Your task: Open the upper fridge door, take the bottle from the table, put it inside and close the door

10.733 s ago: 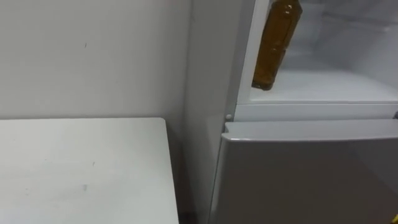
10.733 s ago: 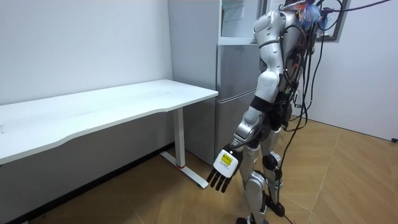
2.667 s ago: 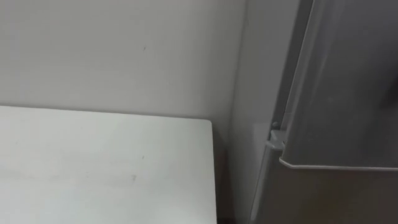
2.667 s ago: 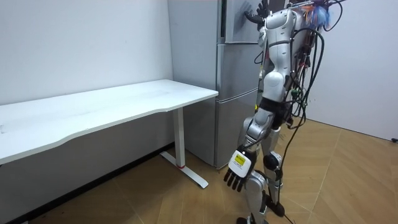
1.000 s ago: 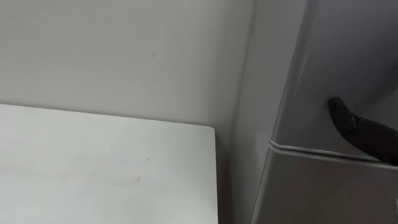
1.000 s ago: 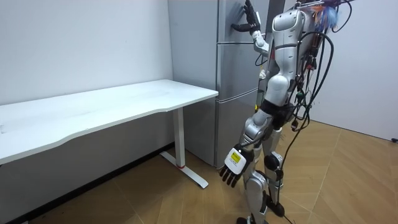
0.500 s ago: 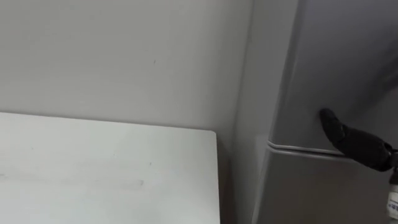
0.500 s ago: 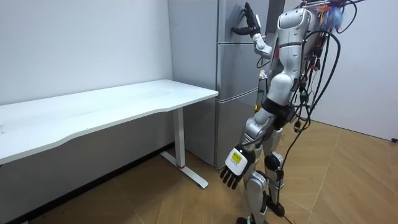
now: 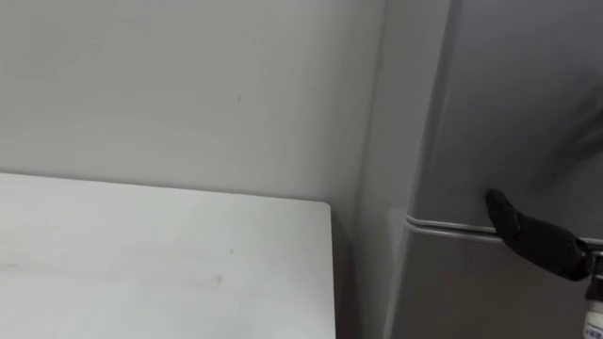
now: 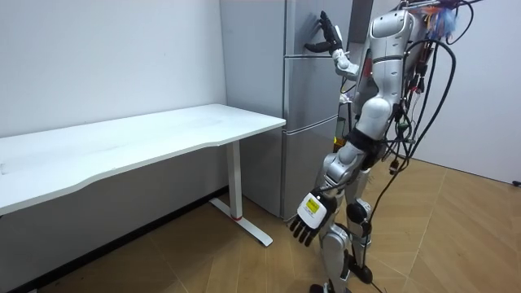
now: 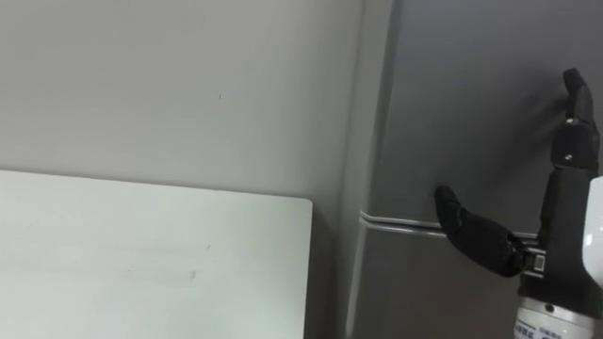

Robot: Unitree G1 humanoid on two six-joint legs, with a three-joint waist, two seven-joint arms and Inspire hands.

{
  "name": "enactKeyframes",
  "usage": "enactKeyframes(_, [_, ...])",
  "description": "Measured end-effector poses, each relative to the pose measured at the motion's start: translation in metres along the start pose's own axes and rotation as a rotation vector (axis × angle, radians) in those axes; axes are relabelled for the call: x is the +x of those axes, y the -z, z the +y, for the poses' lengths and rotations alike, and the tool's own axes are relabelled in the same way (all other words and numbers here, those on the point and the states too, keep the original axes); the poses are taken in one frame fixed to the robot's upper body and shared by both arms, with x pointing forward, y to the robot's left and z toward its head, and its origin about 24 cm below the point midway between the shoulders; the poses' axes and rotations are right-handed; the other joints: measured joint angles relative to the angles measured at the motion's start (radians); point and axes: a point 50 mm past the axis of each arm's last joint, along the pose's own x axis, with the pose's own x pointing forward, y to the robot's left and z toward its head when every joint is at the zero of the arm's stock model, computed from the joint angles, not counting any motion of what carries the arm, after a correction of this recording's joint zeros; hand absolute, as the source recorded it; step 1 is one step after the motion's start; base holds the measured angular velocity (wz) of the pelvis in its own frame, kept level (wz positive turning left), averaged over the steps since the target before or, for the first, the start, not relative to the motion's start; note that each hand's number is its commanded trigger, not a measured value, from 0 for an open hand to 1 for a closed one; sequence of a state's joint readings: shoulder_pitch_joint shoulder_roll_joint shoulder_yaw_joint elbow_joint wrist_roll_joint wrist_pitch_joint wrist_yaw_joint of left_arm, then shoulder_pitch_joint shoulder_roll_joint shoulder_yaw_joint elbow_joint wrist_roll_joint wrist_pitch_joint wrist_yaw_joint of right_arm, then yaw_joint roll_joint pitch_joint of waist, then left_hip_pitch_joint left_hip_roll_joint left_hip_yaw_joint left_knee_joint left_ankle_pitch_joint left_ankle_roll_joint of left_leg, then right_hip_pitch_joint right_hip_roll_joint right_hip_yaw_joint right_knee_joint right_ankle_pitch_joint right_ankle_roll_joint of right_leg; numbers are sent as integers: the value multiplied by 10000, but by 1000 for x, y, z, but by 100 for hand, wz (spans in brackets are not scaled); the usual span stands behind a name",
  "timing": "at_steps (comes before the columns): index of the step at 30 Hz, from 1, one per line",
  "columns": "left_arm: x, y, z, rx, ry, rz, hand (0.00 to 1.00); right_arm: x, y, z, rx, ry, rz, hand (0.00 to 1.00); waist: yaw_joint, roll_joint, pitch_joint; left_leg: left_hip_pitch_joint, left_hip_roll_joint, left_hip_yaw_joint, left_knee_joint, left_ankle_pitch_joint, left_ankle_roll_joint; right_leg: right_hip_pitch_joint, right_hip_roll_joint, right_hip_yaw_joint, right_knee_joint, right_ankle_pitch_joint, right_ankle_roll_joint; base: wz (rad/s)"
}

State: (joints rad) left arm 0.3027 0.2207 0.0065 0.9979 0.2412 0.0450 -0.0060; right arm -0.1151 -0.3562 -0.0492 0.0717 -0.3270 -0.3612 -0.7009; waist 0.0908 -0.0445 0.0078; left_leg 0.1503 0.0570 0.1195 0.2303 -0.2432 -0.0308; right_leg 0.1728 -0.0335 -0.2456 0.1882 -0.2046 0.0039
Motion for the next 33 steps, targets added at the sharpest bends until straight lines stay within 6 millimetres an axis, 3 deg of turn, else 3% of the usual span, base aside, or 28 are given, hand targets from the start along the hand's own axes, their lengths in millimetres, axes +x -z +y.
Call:
enactKeyframes(4, [0,-5,2,-33,-101,-269,0,1,-1,0,4,17,-23,0,-3,11,-17,-11,0,-1,-2,1,0,-18,-1,5,15,3,-1,0])
enactKeyframes(9, [-1,-8,6,-121,-253,-526,0,1,-1,-1,-27,-13,-42,0,-14,-22,-104,-24,0,21,-45,8,6,-54,3,18,2,31,-8,0])
enactKeyframes(18, [-4,9,6,-581,-341,-108,0,8,-1,-12,369,251,48,0,-343,-144,-216,-189,-21,18,-42,36,39,-227,-33,-34,20,62,3,0])
enactKeyframes(22, [-6,15,5,-647,-340,34,0,27,7,-42,711,1740,791,0,-379,-192,-217,-133,-30,-44,-70,38,42,-119,-30,-103,-18,83,12,5])
enactKeyframes(26, [-7,23,8,-925,-511,246,0,38,25,-80,675,3316,1835,0,-578,-311,-125,-185,-42,-150,-36,45,33,-138,-33,-216,-35,72,12,7])
enactKeyframes(29, [-8,24,9,-1180,-603,270,0,42,27,-98,657,4204,1947,0,-685,-287,-38,-198,-35,-66,-80,45,32,-241,-27,-132,-48,47,16,-7])
enactKeyframes(33, [-8,25,11,-1272,-649,252,0,42,29,-109,856,4878,2093,0,-968,-290,-53,-342,-36,44,-95,47,33,-451,-32,-29,-4,37,24,-8])
